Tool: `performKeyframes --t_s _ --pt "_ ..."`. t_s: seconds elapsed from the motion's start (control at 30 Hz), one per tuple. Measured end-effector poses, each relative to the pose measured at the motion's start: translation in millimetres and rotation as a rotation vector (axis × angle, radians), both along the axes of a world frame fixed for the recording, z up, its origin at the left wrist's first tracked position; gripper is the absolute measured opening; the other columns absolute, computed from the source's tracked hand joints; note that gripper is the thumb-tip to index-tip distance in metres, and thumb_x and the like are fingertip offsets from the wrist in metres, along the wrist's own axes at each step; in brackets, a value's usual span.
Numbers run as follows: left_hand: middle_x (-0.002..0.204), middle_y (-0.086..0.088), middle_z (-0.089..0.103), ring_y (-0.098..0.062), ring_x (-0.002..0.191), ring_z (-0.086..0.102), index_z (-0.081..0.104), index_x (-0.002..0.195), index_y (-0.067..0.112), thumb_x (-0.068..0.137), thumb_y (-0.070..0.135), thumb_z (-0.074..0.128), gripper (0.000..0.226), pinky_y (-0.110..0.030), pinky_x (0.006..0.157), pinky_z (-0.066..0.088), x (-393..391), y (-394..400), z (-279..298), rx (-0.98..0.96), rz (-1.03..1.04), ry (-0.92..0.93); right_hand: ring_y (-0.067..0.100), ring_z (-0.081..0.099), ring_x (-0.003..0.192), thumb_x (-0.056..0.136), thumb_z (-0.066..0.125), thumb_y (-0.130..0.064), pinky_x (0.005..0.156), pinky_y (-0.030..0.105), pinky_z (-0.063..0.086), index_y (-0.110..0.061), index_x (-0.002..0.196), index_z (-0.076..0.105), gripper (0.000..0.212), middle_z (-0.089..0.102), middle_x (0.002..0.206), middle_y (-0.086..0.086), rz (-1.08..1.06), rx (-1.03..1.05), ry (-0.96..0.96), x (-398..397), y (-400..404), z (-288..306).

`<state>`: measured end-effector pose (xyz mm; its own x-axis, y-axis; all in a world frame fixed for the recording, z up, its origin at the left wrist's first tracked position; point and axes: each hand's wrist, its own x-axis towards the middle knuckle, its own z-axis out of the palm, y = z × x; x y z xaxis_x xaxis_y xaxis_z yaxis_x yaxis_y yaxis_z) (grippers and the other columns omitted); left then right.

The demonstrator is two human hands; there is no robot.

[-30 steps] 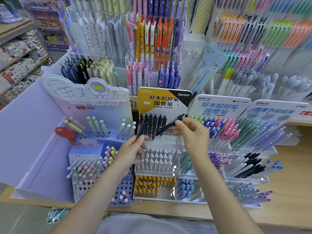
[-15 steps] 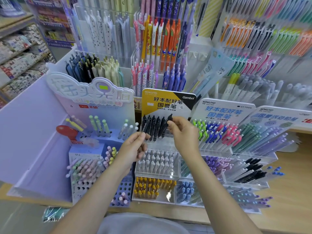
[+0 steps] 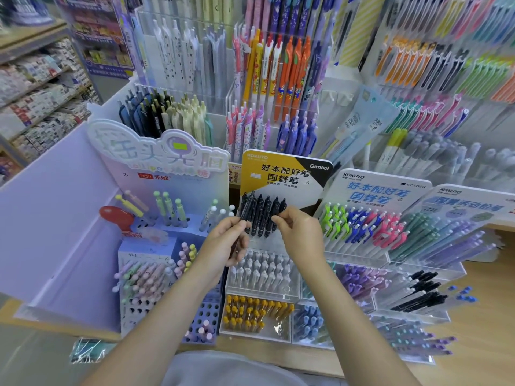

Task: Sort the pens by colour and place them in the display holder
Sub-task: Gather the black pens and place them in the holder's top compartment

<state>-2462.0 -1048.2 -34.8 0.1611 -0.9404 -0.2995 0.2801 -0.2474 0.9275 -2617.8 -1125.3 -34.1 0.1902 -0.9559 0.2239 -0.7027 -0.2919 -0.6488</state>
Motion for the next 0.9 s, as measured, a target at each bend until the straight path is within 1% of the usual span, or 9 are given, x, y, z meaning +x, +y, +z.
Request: performKeyframes --t_s 0.07,0.2,0.23,0.43,0.53,0.63,0.77,0.83,0.9 --pt "0.068 -0.002 0.058 -0.014 0.049 0.049 0.063 0.105 0.011 0.104 0.019 0.048 0.017 -0.021 0.038 0.026 0.2 0.9 0.2 -0.019 -0.018 0.008 0.017 0.059 0.062 0.091 0.069 -0.028 0.057 0.031 0.046 -0.01 0.083 0.068 0.019 0.062 0.067 -0.002 -0.017 0.005 -0.004 -4.6 4.3 6.8" --pt "0.07 -0.001 0.059 -0.014 0.055 0.052 0.066 0.107 0.014 0.104 0.022 0.047 0.021 -0.025 0.044 0.031 -3.9 -0.6 5.4 -0.045 -0.095 -0.065 0.013 0.062 0.059 0.094 0.064 -0.02 0.055 0.029 0.052 -0.016 0.101 0.072 0.011 0.073 0.078 0.002 0.08 0.404 -0.613 -9.9 23.5 35.9" --pt "0.071 -0.001 0.059 -0.014 0.055 0.052 0.066 0.108 0.014 0.104 0.022 0.047 0.021 -0.025 0.045 0.031 -6.3 -1.0 7.4 -0.053 -0.122 -0.091 0.014 0.063 0.063 0.094 0.064 -0.017 0.056 0.029 0.052 -0.017 0.103 0.072 0.011 0.073 0.079 0.002 0.116 0.444 -0.67 -10.4 26.7 39.0" --pt "0.071 0.0 0.059 -0.014 0.057 0.053 0.067 0.109 0.014 0.103 0.022 0.049 0.02 -0.026 0.047 0.034 -20.5 -1.8 16.2 -0.069 -0.186 -0.163 0.014 0.061 0.065 0.091 0.067 -0.011 0.059 0.031 0.049 -0.007 0.102 0.071 0.012 0.072 0.078 0.012 0.072 0.427 -0.733 -15.3 30.8 39.6" --pt "0.073 0.002 0.064 -0.017 0.065 0.06 0.069 0.105 0.018 0.102 0.022 0.052 0.018 -0.026 0.056 0.044 -23.7 -3.3 18.2 -0.052 -0.204 -0.204 0.015 0.065 0.065 0.091 0.067 -0.009 0.058 0.03 0.052 -0.012 0.093 0.071 0.005 0.072 0.073 0.006 0.059 0.393 -0.768 -19.8 32.9 40.4" --pt "0.092 0.009 0.071 -0.006 0.09 0.066 0.072 0.105 0.025 0.1 0.025 0.056 0.017 -0.024 0.082 0.05 -28.2 -6.9 22.9 -0.094 -0.189 -0.505 0.018 0.069 0.067 0.092 0.065 -0.008 0.06 0.029 0.056 -0.012 0.091 0.069 0.005 0.073 0.075 0.008 0.001 0.298 -0.805 -28.6 32.4 43.1" --pt "0.12 0.0 0.062 -0.014 0.114 0.055 0.066 0.121 0.012 0.098 0.024 0.052 0.029 -0.029 0.099 0.043 -14.3 -10.6 30.7 -0.526 0.009 -1.154 0.017 0.071 0.071 0.093 0.063 -0.007 0.064 0.027 0.058 -0.009 0.098 0.066 0.006 0.072 0.083 0.012 -0.14 0.145 -0.812 -40.7 24.4 40.8" --pt "0.14 -0.008 0.052 -0.025 0.135 0.043 0.055 0.135 0.008 0.095 0.034 0.046 0.049 -0.042 0.116 0.03 -2.2 -20.1 23.9 -0.598 -0.047 -1.461 0.013 0.072 0.074 0.094 0.063 -0.008 0.07 0.028 0.059 -0.016 0.097 0.066 0.009 0.072 0.087 0.007 -0.153 0.087 -0.744 -41.1 20.6 35.5" --pt "0.159 -0.01 0.031 -0.027 0.15 0.019 0.035 0.151 0.009 0.094 0.05 0.035 0.07 -0.044 0.124 0.006 5.6 -27.4 15.6 -0.471 -0.199 -1.666 0.011 0.072 0.074 0.093 0.064 -0.009 0.072 0.03 0.059 -0.027 0.092 0.063 0.019 0.072 0.085 0.001 -0.138 0.061 -0.698 -37.0 17.8 29.5"
